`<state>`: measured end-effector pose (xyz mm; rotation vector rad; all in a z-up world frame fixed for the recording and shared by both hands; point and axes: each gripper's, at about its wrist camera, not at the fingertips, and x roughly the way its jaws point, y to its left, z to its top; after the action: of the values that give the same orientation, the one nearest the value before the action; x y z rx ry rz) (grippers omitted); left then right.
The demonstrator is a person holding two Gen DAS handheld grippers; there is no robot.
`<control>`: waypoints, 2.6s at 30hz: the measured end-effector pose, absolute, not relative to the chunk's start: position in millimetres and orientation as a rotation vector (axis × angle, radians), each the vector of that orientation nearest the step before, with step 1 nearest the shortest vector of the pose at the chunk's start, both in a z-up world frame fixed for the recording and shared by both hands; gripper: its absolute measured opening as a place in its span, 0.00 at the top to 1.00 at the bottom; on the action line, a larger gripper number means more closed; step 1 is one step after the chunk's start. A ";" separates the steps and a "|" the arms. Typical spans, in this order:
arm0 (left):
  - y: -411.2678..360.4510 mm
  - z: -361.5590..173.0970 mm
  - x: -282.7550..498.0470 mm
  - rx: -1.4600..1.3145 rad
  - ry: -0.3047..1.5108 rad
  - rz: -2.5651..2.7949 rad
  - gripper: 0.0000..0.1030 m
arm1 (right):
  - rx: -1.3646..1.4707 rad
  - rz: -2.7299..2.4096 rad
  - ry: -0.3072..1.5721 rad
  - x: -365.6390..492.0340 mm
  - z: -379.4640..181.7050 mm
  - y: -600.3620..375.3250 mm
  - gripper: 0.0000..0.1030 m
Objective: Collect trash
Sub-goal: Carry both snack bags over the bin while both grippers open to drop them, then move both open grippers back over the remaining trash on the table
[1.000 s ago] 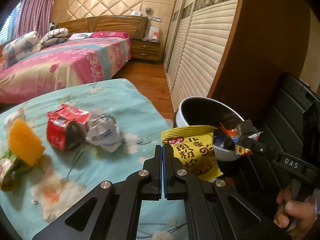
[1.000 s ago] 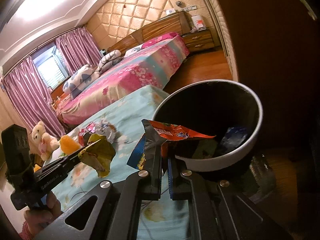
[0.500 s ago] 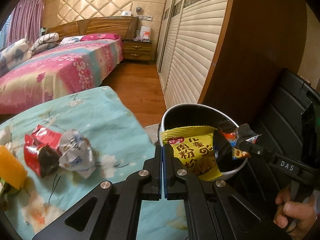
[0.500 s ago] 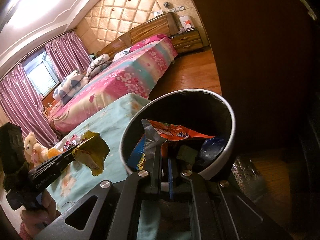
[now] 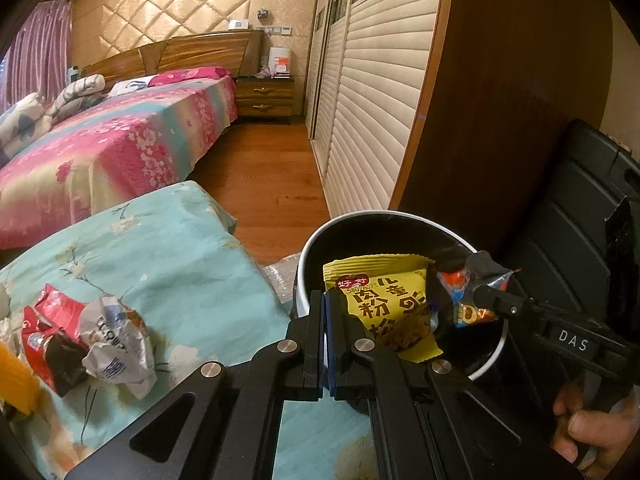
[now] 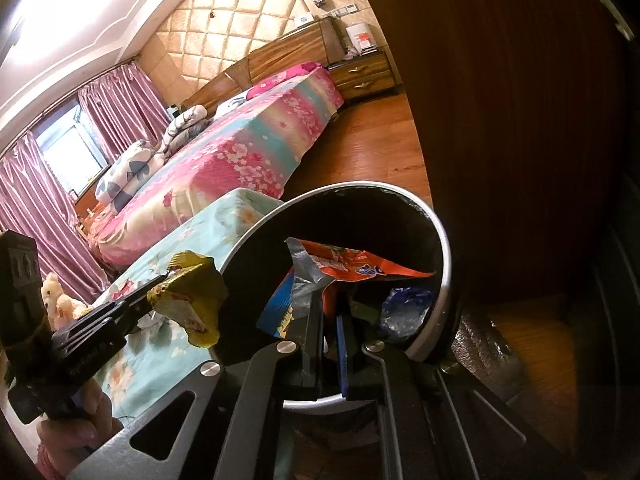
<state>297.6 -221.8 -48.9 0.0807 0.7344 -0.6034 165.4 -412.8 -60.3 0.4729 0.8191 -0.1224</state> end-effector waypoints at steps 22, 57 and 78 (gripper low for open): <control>-211.4 -53.7 288.7 0.066 0.738 -0.570 0.46 | 0.448 -0.158 0.793 160.4 -49.3 -413.5 0.24; -31.6 -60.7 205.5 -0.143 0.769 -0.233 0.39 | 0.420 0.140 0.848 174.5 -60.6 -258.2 0.13; 1.8 -62.5 266.9 -0.176 0.767 -0.156 0.38 | 0.384 0.222 0.902 231.6 -83.5 -219.2 0.13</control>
<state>266.9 1.8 -62.5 -0.1764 0.7673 -0.1562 231.6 -219.2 -83.5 0.3836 0.9018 0.2225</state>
